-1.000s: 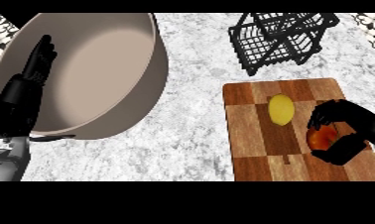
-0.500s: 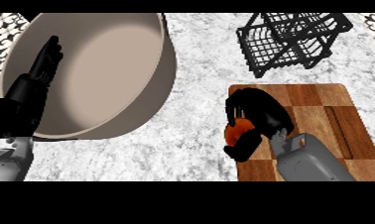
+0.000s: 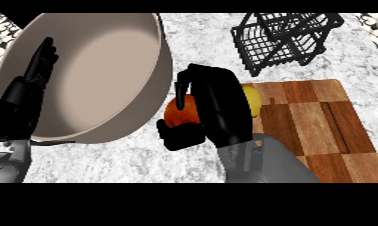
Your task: Pick the tomato from the cutting board and place it in the tiered basket
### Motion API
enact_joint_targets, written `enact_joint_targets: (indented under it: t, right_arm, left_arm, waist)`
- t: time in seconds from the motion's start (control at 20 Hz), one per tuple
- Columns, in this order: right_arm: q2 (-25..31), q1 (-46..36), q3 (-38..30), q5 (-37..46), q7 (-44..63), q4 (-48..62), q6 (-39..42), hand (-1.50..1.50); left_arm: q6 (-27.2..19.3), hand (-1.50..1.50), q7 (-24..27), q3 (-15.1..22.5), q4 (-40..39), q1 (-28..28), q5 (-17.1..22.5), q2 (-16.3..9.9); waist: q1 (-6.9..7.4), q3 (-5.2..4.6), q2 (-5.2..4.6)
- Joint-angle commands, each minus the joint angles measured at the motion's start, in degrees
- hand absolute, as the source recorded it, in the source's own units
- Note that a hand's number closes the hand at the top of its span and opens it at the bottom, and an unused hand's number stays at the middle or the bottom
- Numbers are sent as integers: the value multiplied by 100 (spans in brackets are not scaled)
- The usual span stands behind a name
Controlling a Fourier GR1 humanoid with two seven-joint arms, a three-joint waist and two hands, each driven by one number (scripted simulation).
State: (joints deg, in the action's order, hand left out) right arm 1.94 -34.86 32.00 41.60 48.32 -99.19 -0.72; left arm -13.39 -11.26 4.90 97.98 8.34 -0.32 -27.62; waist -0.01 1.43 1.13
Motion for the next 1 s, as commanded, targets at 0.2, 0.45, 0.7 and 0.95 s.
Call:
enact_joint_targets:
  t: [0.2,0.45,0.7,0.95]
  right_arm:
    - [300,-1025,-704,647,566,-521,304,150]
    - [575,-1940,-1213,524,792,-164,1162,150]
    - [555,-2035,-1958,-221,264,173,1021,150]
    - [1049,-2298,-2017,-57,-450,998,1176,150]
  left_arm:
    - [-15,0,502,75,-941,-378,-130,358]
    - [151,0,211,-47,-786,-130,4,307]
    - [146,0,507,-123,-869,-344,-92,376]
    - [235,0,313,28,-575,-415,-162,445]
  waist:
    - [-132,-160,-130]
    - [-107,-157,-129]
    - [-28,-152,-166]
    - [65,-153,-179]
